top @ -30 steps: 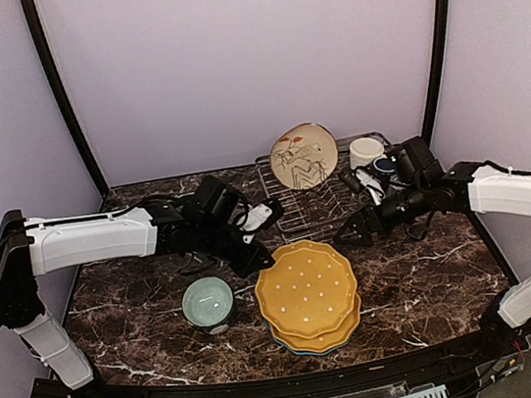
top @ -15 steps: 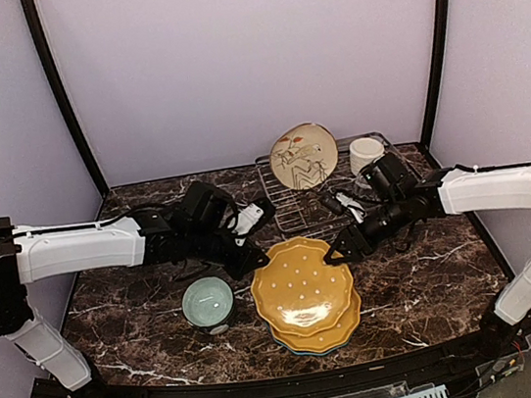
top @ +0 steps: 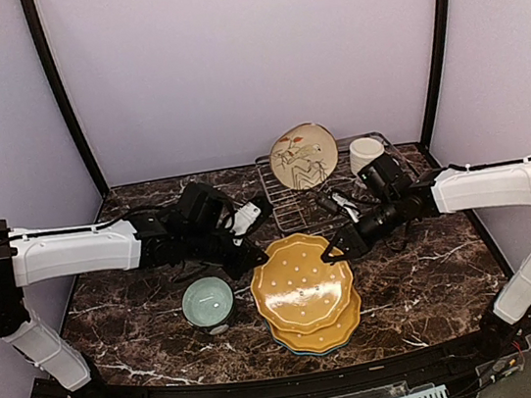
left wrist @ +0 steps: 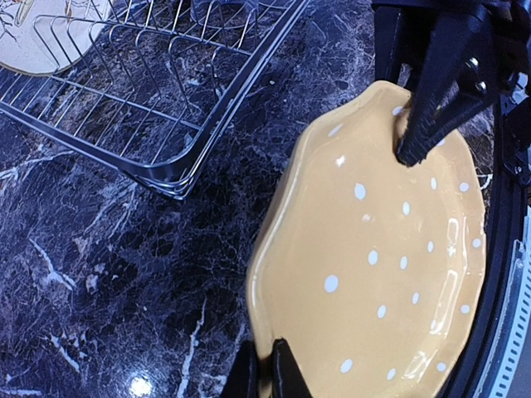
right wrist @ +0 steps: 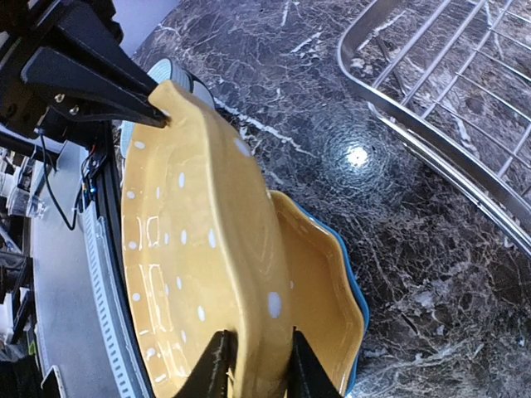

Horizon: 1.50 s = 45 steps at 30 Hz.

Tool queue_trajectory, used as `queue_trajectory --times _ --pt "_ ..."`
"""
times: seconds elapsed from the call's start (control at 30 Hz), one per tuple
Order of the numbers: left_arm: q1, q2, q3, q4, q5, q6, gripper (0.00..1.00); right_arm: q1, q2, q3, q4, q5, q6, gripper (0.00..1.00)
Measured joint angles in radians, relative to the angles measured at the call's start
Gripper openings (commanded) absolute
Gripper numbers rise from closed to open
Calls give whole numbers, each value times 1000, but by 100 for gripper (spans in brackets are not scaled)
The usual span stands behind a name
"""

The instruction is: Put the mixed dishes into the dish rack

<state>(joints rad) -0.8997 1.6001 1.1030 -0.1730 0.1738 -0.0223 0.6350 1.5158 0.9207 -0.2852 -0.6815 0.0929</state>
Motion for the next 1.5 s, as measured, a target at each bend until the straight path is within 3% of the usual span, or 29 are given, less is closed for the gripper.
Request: queue_trajectory --times 0.23,0.37,0.63,0.73,1.0,1.23,1.5 --pt "-2 -33 -22 17 -25 11 1 -5 8 32 -31 5 -10 0" --pt "-2 -66 -31 31 -34 18 27 -8 -2 77 -68 11 -38 0" --pt "-2 -200 -32 89 -45 5 67 -50 -24 212 -160 100 -164 0" --pt "-2 -253 -41 101 -72 -6 75 -87 -37 278 -179 130 -216 0" --pt "-2 -327 -67 105 -177 -16 78 -143 -42 459 -157 246 -389 0" --pt "-2 -327 -79 101 -217 -15 78 -195 -25 477 4 324 -597 0" --pt "-2 -315 -79 101 -238 -10 78 -276 150 572 223 311 -756 0"
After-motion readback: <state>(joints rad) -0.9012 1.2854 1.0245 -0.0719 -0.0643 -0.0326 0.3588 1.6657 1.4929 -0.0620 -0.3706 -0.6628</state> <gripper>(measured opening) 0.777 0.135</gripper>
